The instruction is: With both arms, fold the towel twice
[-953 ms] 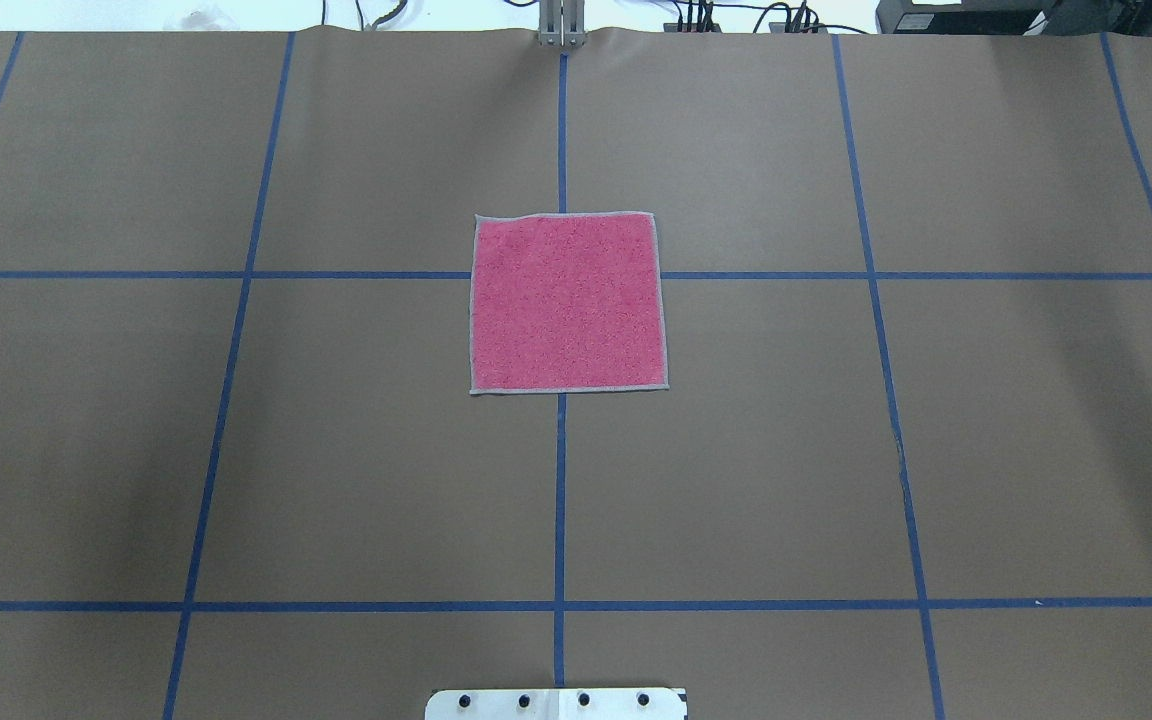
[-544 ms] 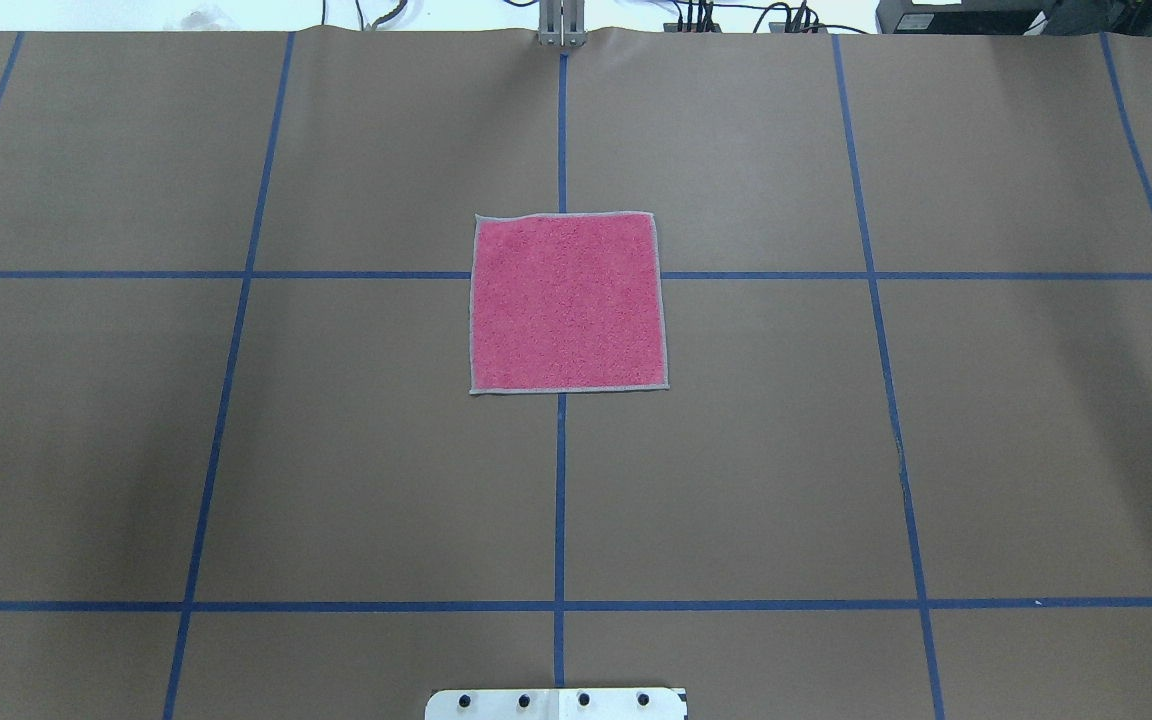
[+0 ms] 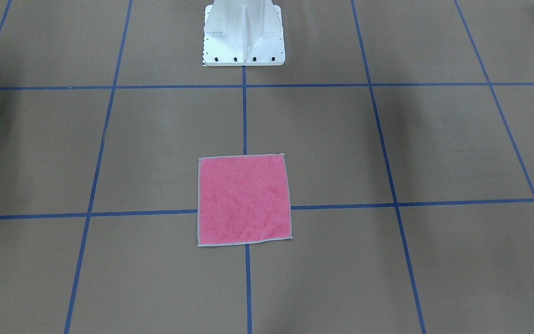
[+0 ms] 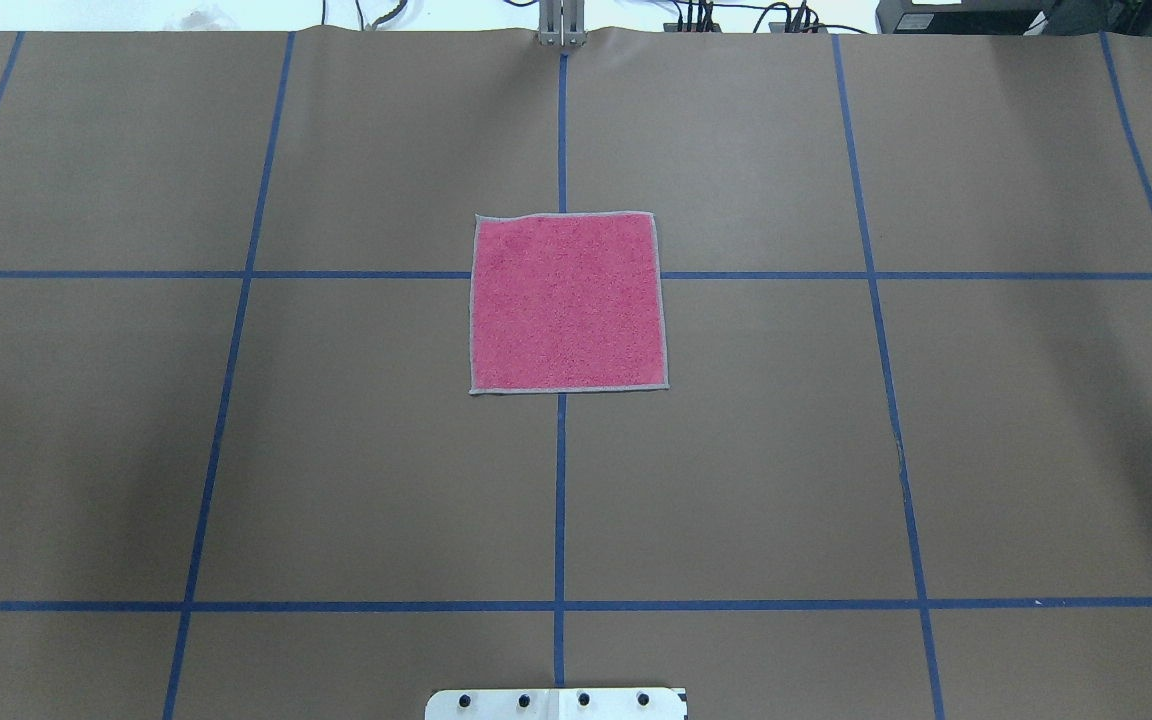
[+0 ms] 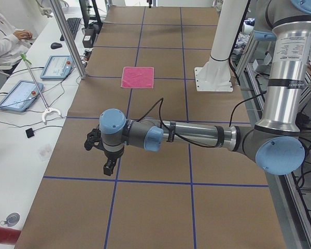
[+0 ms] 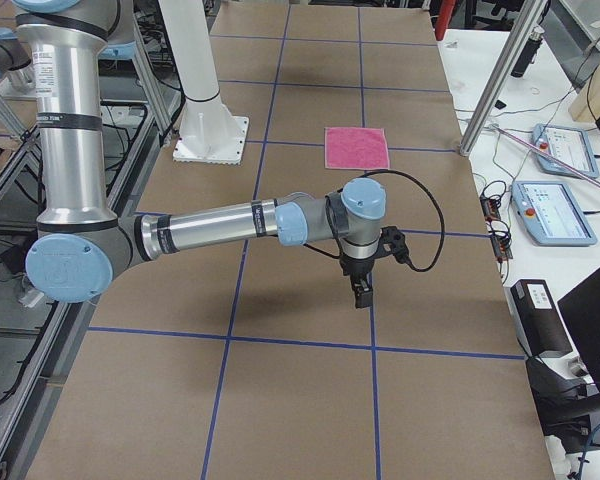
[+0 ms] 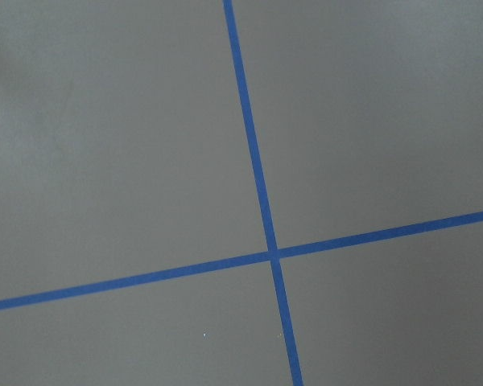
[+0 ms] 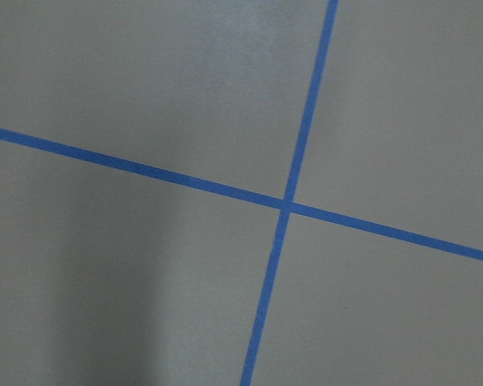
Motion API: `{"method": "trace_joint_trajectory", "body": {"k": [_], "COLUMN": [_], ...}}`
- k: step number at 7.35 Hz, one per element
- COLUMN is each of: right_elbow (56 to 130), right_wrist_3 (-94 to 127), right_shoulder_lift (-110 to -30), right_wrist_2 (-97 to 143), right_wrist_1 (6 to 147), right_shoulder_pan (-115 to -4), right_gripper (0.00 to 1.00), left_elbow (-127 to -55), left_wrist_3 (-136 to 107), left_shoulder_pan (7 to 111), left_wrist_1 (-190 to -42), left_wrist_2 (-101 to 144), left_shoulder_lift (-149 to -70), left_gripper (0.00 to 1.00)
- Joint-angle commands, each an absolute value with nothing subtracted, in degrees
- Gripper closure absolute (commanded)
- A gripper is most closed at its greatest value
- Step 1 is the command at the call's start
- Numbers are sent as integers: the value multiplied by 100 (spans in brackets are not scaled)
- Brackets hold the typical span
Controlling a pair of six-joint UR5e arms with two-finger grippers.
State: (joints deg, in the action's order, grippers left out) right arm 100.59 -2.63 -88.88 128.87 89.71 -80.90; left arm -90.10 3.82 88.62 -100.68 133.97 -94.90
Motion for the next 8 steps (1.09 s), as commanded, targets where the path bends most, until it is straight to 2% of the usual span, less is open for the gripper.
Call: {"method": "trace_joint_trajectory", "body": {"k": [1, 4, 8], "right_elbow": [10081, 10063, 10063], "right_wrist_3": [304, 1744, 4406], "right_shoulder_lift": [-8615, -8009, -7710], "right_wrist_2": [13148, 13157, 12738], "right_wrist_1": [8921, 8851, 7542], "right_shoulder_pan": [-7658, -6946, -5655], "right_gripper": [1, 1, 1], "left_elbow": [-9018, -9026, -9026], "left_wrist_3": [134, -1682, -4135], "left_shoulder_pan": [8404, 7930, 6674], "left_wrist_1": [-10615, -11422, -12252], "left_wrist_2": [13395, 14114, 13723], "left_shoulder_lift": [-9605, -9799, -10281], "left_gripper": [0, 0, 0]}}
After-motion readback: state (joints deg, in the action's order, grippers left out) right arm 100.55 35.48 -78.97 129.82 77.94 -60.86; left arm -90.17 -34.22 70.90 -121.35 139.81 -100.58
